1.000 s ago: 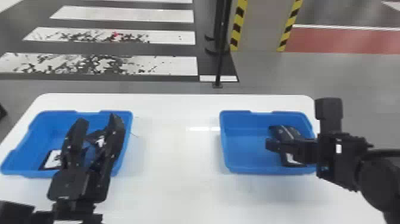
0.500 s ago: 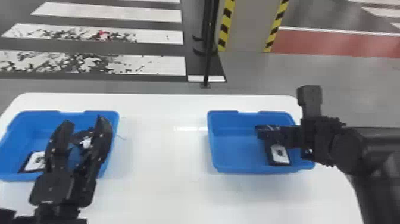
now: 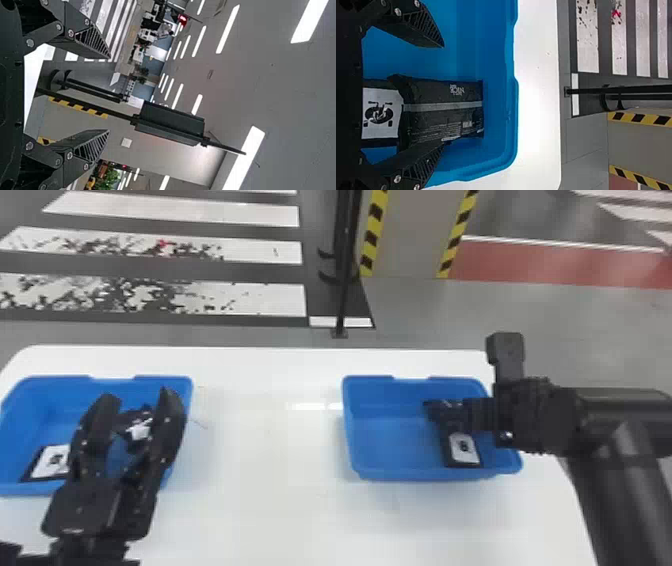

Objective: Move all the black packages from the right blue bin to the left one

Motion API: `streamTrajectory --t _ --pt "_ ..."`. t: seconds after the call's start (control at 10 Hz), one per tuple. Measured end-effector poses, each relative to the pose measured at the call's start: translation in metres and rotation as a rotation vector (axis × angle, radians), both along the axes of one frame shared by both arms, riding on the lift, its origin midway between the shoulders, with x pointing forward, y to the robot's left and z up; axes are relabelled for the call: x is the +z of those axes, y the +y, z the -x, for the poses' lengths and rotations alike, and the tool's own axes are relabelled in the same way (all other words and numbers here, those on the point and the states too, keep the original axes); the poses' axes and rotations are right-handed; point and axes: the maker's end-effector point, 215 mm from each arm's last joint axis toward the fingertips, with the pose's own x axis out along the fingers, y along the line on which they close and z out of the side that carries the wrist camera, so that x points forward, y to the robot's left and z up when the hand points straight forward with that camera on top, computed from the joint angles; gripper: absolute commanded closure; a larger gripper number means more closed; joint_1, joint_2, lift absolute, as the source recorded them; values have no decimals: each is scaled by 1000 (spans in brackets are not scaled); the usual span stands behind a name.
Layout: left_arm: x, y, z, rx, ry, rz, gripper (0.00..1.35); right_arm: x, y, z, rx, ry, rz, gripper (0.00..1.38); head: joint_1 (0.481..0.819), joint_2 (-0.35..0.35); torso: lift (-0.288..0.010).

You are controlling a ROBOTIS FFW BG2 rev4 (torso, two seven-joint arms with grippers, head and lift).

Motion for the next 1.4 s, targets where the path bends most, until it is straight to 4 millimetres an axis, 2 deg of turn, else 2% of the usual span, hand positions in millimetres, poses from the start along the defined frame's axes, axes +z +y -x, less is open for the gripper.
streamTrajectory --t 0.3,0.4,0.5,0.6,0.7,1.0,1.2,1.4 --pt "-4 2 0 4 10 -2 409 -11 -16 -3 -31 36 32 174 695 -155 -140" --pt "-5 2 0 4 12 -3 409 -16 -19 -1 -37 49 33 239 695 -159 -140" --pt "-5 3 0 5 13 -5 409 -20 -20 0 -40 59 31 375 695 -160 -140" --pt "-5 3 0 5 12 -6 409 -21 -19 -1 -39 57 26 674 695 -160 -140" --pt "-5 3 0 5 11 -5 409 -18 -15 -6 -28 36 12 906 695 -155 -140" --pt "-7 5 0 11 10 -5 409 -17 7 -15 9 -23 -50 892 695 -128 -140" --pt "-6 7 1 16 4 -4 409 -30 20 -3 21 -21 -108 892 695 -115 -140" --pt "-5 9 1 23 -1 -3 409 -37 21 13 3 -39 -148 892 695 -110 -140"
